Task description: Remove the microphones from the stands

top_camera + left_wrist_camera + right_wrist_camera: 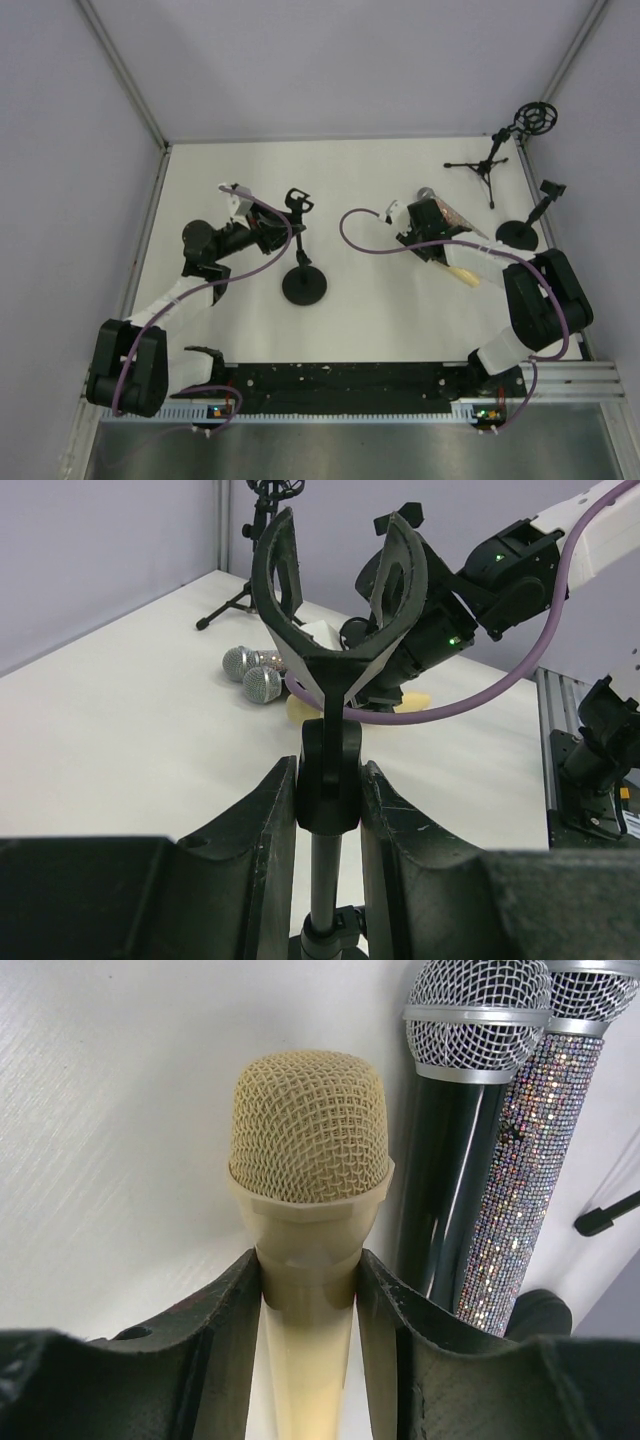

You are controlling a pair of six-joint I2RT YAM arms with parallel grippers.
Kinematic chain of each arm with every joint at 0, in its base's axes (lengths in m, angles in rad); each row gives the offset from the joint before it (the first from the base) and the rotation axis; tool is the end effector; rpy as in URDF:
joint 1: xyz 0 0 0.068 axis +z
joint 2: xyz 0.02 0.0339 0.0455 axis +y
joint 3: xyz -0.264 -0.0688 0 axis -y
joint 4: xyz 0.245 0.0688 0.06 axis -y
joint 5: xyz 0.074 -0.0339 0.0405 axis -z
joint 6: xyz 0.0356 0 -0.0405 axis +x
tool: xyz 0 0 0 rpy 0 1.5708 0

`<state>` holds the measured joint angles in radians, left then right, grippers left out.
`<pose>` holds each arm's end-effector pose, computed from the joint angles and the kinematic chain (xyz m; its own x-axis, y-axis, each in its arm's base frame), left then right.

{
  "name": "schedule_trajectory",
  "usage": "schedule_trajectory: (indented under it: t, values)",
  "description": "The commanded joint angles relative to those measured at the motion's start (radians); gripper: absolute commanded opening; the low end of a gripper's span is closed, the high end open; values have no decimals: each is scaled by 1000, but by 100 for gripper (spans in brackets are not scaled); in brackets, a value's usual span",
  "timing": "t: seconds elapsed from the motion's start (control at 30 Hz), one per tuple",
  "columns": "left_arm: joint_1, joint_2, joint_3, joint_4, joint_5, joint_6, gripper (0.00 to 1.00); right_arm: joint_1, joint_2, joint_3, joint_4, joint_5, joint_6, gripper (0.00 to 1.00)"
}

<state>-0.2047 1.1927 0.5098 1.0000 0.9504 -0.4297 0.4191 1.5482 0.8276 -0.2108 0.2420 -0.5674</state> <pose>0.2295 -0.0772 0.2803 -0.0870 -0.2293 -0.9695 0.9227 0.3482 -0.1652 0.2798 0.1153 0.1737 -0.4760 -0.7833 -0.3999 -0.6170 0.6214 -0.4829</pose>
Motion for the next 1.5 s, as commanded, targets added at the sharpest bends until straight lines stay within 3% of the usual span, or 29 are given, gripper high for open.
schedule_trajectory:
  t: [0.0,0.27,0.47,0.77,0.87,0.97,1.13,1.33,1.47]
  values:
    - [7,-38,4,131,-30,-17,0,7,-3,1,60,57,12,43]
    - [8,-39,-2,140,-39,-18,0,7,-53,2,86,77,27,69]
    - [8,-47,-24,167,-88,-11,0,7,-170,24,80,27,53,76]
    - [11,-58,-50,175,-177,57,0,7,-319,183,-117,-468,168,78]
    - [16,-56,-51,167,-173,63,0,18,-321,209,-203,-723,146,76]
    - [18,-59,-51,167,-168,63,0,50,-320,182,-265,-840,75,74]
    - [19,-62,-51,166,-164,62,0,112,-275,98,-296,-686,-40,73]
    - [19,-59,-50,166,-159,57,0,115,-200,-8,-90,-305,-20,71]
    - [22,-68,-51,158,-160,57,0,113,-162,-44,-36,-210,-34,71]
